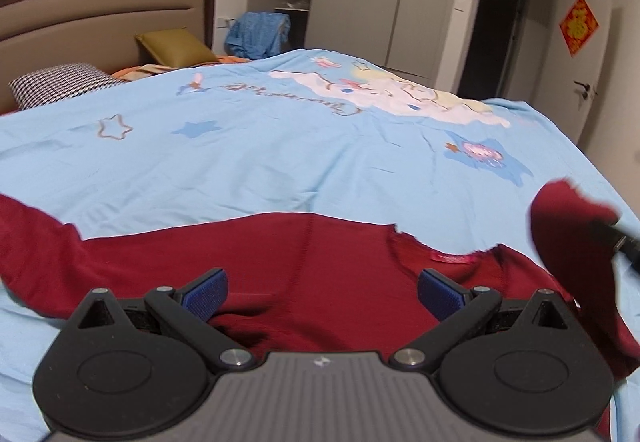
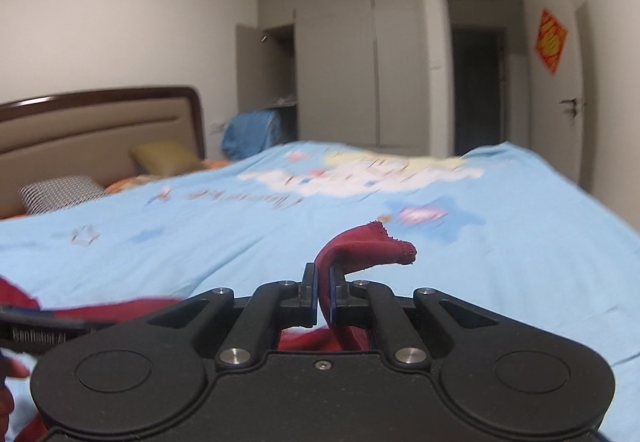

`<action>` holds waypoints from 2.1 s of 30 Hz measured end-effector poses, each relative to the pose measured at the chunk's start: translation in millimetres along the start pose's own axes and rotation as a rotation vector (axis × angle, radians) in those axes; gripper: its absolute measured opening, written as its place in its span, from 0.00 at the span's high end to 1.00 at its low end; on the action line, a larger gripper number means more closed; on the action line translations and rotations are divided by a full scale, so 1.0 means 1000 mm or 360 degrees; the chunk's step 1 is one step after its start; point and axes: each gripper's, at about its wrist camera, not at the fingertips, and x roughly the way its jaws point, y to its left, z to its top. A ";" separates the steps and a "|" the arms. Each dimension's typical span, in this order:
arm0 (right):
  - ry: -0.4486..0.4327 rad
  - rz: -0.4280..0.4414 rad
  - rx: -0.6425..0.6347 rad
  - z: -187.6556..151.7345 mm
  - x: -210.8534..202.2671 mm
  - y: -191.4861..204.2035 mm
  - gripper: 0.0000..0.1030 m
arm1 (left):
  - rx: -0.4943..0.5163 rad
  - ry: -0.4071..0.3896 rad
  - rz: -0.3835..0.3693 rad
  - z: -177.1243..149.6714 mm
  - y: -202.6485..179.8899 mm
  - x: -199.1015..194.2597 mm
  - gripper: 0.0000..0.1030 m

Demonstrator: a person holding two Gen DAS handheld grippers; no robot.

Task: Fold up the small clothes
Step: 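Lift the cuff with the right gripper and lay the sleeve across the sweater body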

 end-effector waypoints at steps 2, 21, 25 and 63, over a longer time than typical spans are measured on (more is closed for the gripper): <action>0.0034 0.0021 -0.0032 -0.012 0.008 0.021 0.95 | -0.0030 -0.0001 -0.0005 0.001 0.011 0.001 0.00; 0.0359 0.0356 -0.0284 -0.086 0.022 0.086 0.58 | -0.0137 0.0032 -0.0170 -0.009 0.036 0.016 0.00; 0.0355 0.0387 -0.0183 -0.079 0.000 0.054 0.30 | -0.0119 0.0071 -0.0193 -0.016 0.031 0.025 0.00; 0.0356 -0.0160 0.0585 -0.078 0.041 -0.207 0.87 | 0.0301 0.0133 0.0112 -0.067 -0.044 0.088 0.00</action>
